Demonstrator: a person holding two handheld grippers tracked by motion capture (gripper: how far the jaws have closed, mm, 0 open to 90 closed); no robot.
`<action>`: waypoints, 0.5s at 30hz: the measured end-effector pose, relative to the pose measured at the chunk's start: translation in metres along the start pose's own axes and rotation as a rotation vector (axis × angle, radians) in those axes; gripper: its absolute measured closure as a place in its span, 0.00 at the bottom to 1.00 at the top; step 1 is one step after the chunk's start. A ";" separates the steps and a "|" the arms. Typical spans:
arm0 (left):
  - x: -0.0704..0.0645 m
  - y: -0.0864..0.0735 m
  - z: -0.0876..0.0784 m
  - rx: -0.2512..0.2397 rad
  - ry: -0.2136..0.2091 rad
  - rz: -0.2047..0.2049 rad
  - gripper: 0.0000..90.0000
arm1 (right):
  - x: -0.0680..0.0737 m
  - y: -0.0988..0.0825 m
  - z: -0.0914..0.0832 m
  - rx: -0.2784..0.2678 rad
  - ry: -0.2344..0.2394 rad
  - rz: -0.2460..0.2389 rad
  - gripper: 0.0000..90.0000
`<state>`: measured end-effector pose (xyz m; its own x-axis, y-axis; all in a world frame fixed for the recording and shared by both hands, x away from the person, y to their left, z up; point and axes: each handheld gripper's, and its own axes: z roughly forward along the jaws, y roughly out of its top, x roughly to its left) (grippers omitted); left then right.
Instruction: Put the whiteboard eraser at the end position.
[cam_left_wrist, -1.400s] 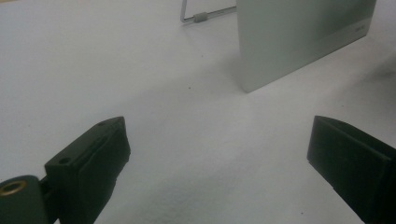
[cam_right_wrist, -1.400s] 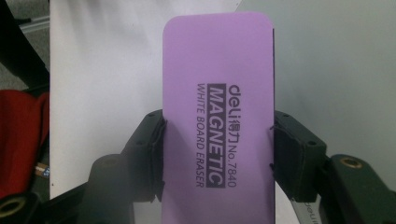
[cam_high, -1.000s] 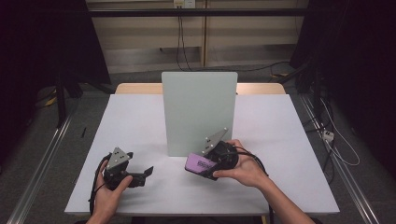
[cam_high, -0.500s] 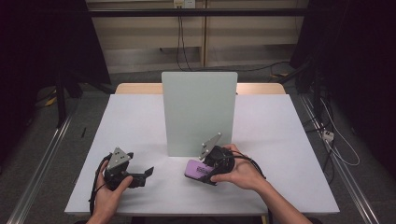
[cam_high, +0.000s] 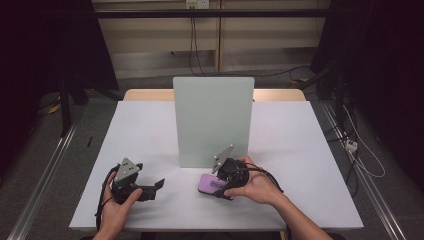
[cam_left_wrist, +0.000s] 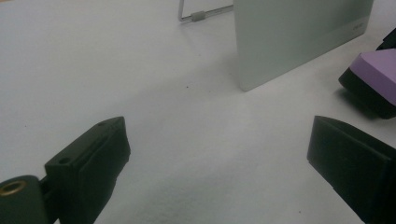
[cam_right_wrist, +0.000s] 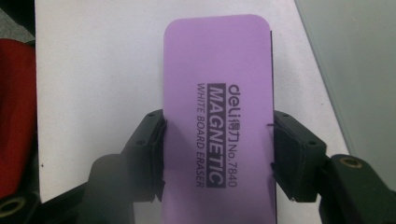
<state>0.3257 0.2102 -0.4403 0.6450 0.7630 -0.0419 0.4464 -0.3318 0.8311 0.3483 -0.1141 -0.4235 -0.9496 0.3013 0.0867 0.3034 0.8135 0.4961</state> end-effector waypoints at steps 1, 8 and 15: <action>0.000 0.000 0.000 0.000 0.000 0.000 0.06 | 0.000 0.000 0.001 0.000 0.001 -0.001 0.46; 0.000 0.001 0.001 -0.004 -0.002 -0.009 0.06 | 0.000 -0.001 0.004 -0.005 0.002 0.005 0.46; -0.001 0.001 0.002 0.003 0.002 -0.009 0.06 | -0.001 -0.004 0.006 -0.031 0.003 0.007 0.46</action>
<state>0.3271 0.2079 -0.4407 0.6397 0.7670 -0.0488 0.4544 -0.3262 0.8289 0.3481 -0.1148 -0.4306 -0.9476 0.3056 0.0934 0.3080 0.7957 0.5215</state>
